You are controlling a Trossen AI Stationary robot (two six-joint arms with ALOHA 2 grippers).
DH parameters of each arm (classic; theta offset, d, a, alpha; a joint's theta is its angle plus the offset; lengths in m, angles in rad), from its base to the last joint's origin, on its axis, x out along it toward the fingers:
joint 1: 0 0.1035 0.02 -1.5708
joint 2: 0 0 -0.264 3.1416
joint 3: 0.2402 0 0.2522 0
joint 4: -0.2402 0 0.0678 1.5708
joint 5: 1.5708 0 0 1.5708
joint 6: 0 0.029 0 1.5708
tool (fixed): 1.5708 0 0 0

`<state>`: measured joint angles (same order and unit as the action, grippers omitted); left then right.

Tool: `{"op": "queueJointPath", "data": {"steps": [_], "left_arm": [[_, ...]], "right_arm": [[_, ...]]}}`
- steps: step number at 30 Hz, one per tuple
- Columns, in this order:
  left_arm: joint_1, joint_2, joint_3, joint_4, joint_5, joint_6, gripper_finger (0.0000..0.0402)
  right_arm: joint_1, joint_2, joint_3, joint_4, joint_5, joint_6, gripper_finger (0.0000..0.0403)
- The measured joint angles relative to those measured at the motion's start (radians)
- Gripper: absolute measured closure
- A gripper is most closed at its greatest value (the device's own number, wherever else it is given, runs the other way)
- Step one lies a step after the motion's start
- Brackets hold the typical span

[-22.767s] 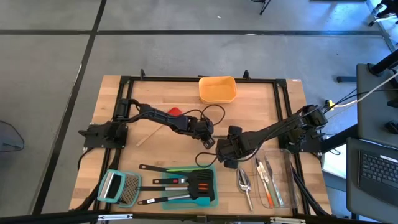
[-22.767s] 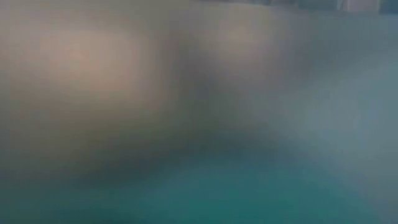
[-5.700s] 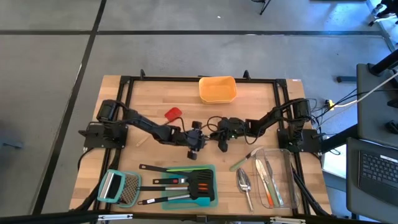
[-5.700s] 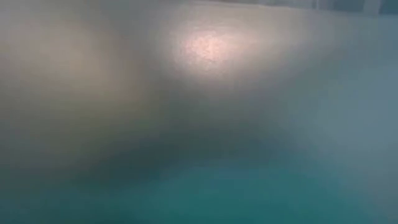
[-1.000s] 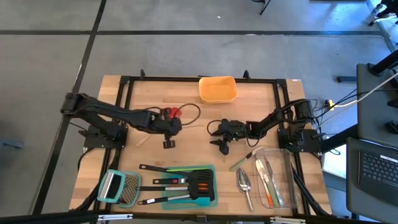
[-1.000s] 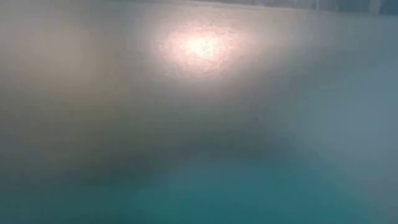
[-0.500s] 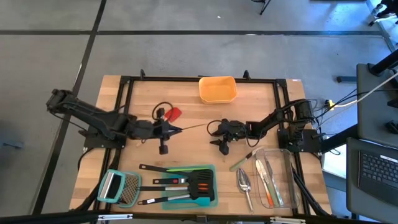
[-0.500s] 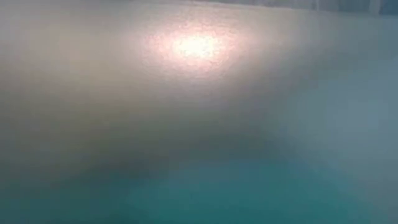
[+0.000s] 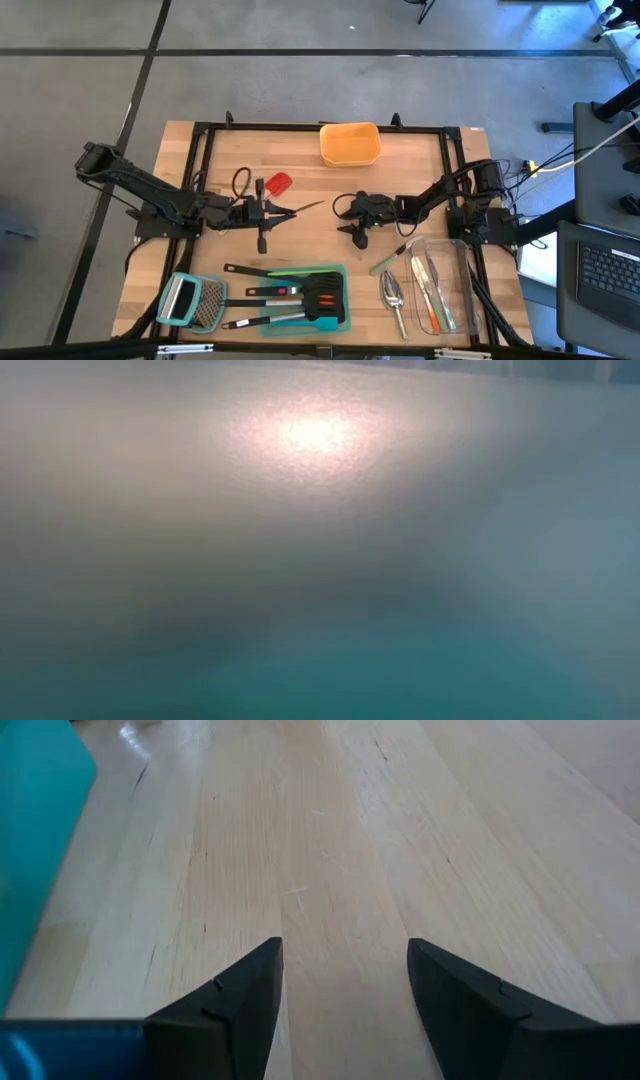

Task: Pick & Place Kitchen Items
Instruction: Put the blue table knife into the transparent bin

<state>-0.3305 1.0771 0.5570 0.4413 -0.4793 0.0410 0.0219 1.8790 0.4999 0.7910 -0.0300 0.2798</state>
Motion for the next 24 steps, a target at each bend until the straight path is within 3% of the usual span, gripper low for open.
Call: {"op": "queueJointPath", "data": {"steps": [6,13,24], "left_arm": [[0.0,0.0,-0.091,0.256,0.035,0.018,0.0389],[-0.002,0.036,-0.134,0.447,0.064,0.031,0.0389],[0.048,0.207,-0.136,0.684,0.159,0.047,0.0389]], "right_arm": [[0.0,0.0,0.0,0.0,0.0,0.0,0.0185],[0.0,0.0,0.0,0.005,0.001,0.001,0.0185],[0.0,0.0,-0.002,0.022,0.003,0.03,0.0185]]}}
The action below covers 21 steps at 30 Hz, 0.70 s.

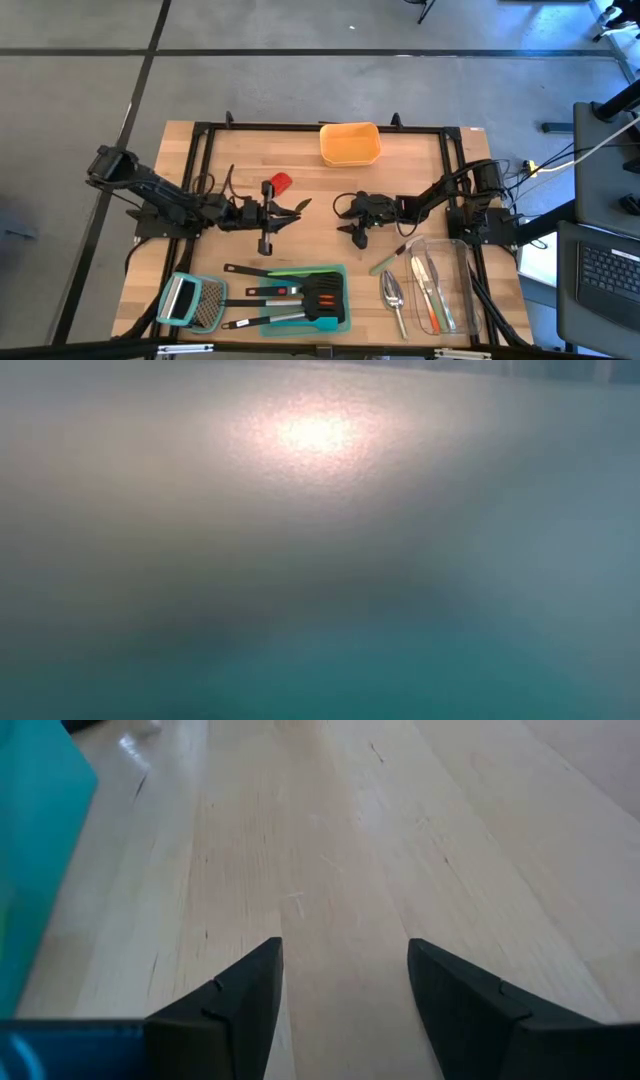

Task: Pick & Place Kitchen Items
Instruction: Put the blue table knife into the transparent bin

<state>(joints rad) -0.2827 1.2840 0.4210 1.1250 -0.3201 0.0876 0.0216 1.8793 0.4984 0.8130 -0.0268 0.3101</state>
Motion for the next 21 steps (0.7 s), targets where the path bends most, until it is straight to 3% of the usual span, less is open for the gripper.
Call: {"op": "queueJointPath", "data": {"steps": [5,10,16,21], "left_arm": [[0.059,0.087,0.0,0.118,0.06,-0.021,0.0389],[0.133,0.209,0.0,0.43,0.181,-0.043,0.0389],[0.19,0.305,0.054,0.435,0.269,-0.108,0.0389],[0.193,0.344,0.11,0.439,0.347,-0.131,0.0389]], "right_arm": [[0.0,0.001,-0.001,0.01,-0.001,0.008,0.0185],[0.001,0.002,0.0,0.044,-0.008,0.007,0.0185],[0.007,0.002,0.0,0.094,-0.015,0.024,0.0185],[0.032,-0.004,0.0,0.294,-0.091,0.042,0.0186]]}}
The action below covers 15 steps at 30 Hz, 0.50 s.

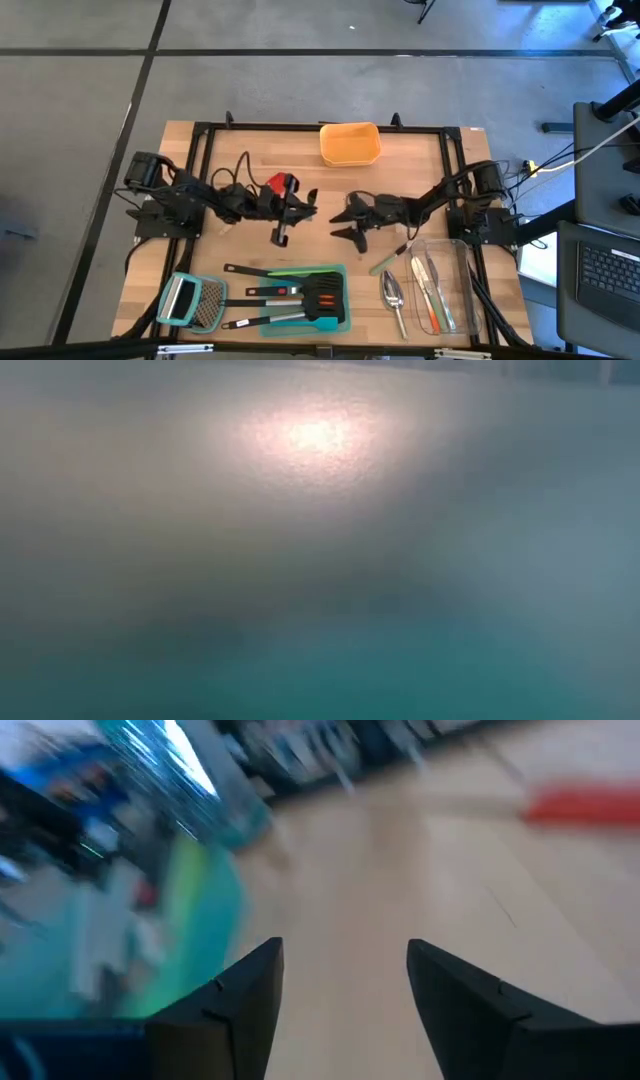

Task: Pick & Place Kitchen Items
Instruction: Put the blue table knife into the transparent bin

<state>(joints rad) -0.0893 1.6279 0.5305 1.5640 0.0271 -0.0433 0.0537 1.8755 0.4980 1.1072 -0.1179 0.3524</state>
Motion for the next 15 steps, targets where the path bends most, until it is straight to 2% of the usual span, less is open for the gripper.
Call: {"op": "queueJointPath", "data": {"steps": [3,6,12,15], "left_arm": [[-0.012,0.0,0.005,0.001,0.002,0.001,0.0389],[-0.024,-0.011,0.004,0.004,0.001,0.001,0.0389],[-0.034,-0.011,0.005,0.0,-0.003,0.0,0.0389],[-0.032,-0.011,0.005,-0.001,-0.007,-0.022,0.0389]], "right_arm": [[0.019,-0.041,0.001,0.098,-0.065,-0.003,0.019],[0.047,-0.116,0.001,0.107,-0.097,-0.03,0.0196],[0.122,-0.266,0.002,0.122,0.068,-0.186,0.0212],[0.141,-0.292,0.018,0.122,0.155,-0.228,0.0214]]}}
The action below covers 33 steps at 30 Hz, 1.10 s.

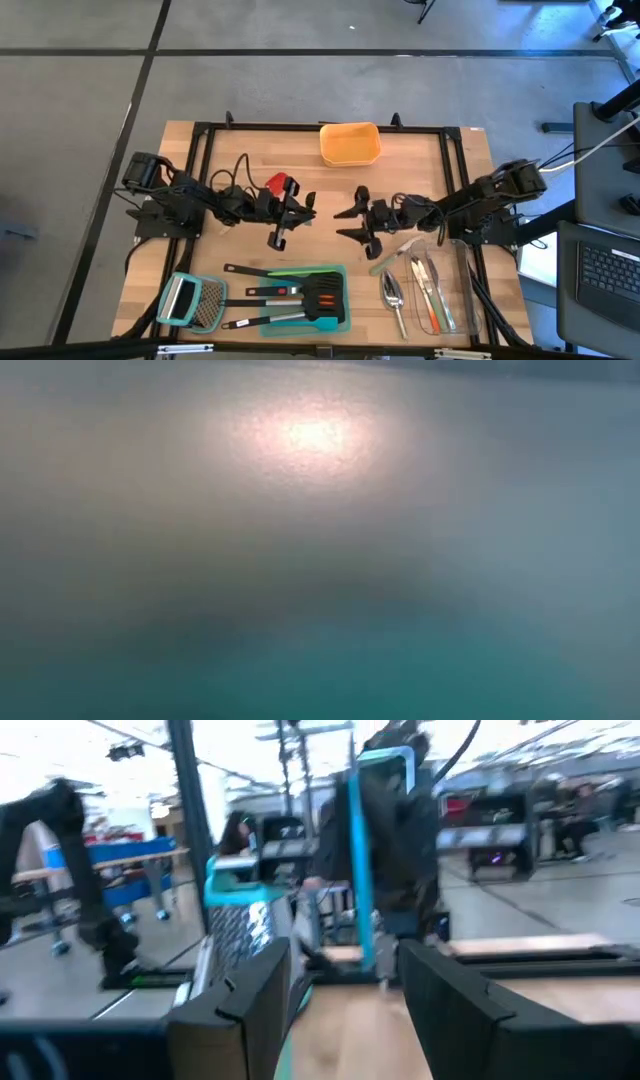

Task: Pick & Place Kitchen Items
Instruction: Put the blue table knife into the transparent bin

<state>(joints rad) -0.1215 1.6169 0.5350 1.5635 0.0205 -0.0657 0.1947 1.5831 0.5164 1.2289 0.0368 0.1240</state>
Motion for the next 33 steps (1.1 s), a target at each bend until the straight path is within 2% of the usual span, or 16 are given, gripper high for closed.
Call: {"op": "queueJointPath", "data": {"steps": [3,7,10,13,19,27,33], "left_arm": [[0.0,0.0,0.0,-0.002,-0.003,0.0,0.0389],[0.0,0.0,0.012,-0.003,-0.002,0.007,0.0389],[0.0,0.0,0.016,-0.013,0.0,0.008,0.0389],[0.0,0.0,0.016,-0.032,0.001,0.008,0.0389],[-0.009,0.0,0.016,-0.034,0.006,0.024,0.0389],[-0.026,0.001,0.016,-0.004,0.021,0.026,0.0389],[-0.05,0.001,0.016,0.001,0.019,0.027,0.0389]], "right_arm": [[-0.004,-0.003,0.062,-0.062,0.015,-0.001,0.0209],[0.005,-0.003,0.2,-0.336,0.037,-0.011,0.0187],[0.036,-0.003,0.315,-0.578,0.14,-0.029,0.0162],[0.074,0.001,0.396,-0.702,0.24,-0.067,0.0136],[0.122,0.002,0.428,-0.66,0.244,-0.107,0.011],[0.108,0.002,0.428,-0.655,0.239,-0.072,0.0107],[0.125,0.002,0.428,-0.718,0.195,-0.035,0.0107]]}}
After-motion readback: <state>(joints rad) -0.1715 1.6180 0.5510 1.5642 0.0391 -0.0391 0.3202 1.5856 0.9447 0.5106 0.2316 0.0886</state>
